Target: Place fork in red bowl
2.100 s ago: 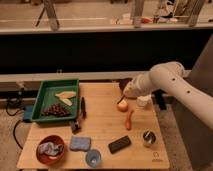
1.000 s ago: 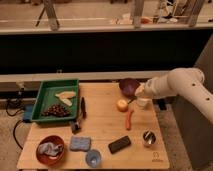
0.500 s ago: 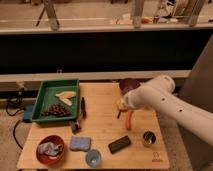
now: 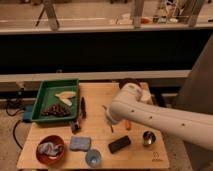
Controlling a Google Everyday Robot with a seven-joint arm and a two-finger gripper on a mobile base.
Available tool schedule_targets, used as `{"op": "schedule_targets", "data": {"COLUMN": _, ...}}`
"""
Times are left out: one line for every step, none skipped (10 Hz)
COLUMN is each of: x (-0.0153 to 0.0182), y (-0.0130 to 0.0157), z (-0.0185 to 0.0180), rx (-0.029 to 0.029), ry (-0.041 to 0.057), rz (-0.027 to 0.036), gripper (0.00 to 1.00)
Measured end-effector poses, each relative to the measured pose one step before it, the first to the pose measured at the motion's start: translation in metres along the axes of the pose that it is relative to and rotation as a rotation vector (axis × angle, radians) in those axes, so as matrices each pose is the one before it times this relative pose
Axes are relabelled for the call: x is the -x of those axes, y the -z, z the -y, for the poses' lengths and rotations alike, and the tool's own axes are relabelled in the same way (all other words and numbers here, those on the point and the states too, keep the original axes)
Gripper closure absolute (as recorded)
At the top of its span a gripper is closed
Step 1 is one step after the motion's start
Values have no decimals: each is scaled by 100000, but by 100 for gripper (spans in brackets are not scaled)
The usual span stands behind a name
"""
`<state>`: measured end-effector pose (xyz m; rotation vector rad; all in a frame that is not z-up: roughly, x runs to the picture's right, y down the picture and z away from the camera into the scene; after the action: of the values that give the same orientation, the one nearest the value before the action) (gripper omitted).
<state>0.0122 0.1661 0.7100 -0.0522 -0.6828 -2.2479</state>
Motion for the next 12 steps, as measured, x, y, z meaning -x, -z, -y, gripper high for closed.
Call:
{"op": "schedule_targets", "data": {"x": -341, "y": -746, "z": 840, "rx": 824, "ry": 5083, "rz": 6305, "gripper": 100}}
{"op": "schedule_targets", "data": {"x": 10, "y": -312, "z": 314, "rx": 228, "ry": 2544, "rz": 4160, "gripper": 100}}
{"op": "schedule_targets", "data": {"x": -61, "y": 45, "z": 209, "rx": -375, "ry": 182, "rz": 92, "gripper": 100}}
{"op": "schedule_targets", "data": {"x": -264, "y": 491, "z": 448, "rx": -836, "ry": -13, "rz": -1936, "gripper": 100}}
{"op": "schedule_targets", "data": {"x": -172, "y": 913, "z": 632, "rx": -1246, "ry": 478, "rz": -2315, "gripper": 100}}
{"op": "schedule_targets", "data": {"x": -63, "y": 1337, "z": 1085, "rx": -1643, "ry": 1252, "rz": -2435, "gripper": 100}}
{"op": "schedule_targets", "data": {"x": 9, "y": 997, "z": 898, "rx": -1220, "ry": 967, "rz": -1573, "gripper": 100}}
{"op": "schedule_targets", "data": {"x": 55, "y": 810, "z": 840, "rx": -1661, "ry": 538, "rz": -1179, "gripper": 100}}
{"op": "schedule_targets", "data": {"x": -215, "y": 607, "z": 1206, "rx": -2105, "ry": 1080, "rz": -983, "gripper": 100}}
{"op": "schedule_targets", "data": {"x": -493, "y": 273, "z": 1360, "rx": -1933, "ry": 1526, "rz": -621, "gripper": 100}}
{"op": "schedule_targets", "data": {"x": -610, "y": -31, "z": 1108, "rx": -1860, "ry": 1008, "rz": -190, "gripper": 100}}
{"op": "schedule_targets", "data": {"x": -799, "y": -100, "z": 892, "rx": -2069, "ry": 167, "rz": 44, "gripper": 100}}
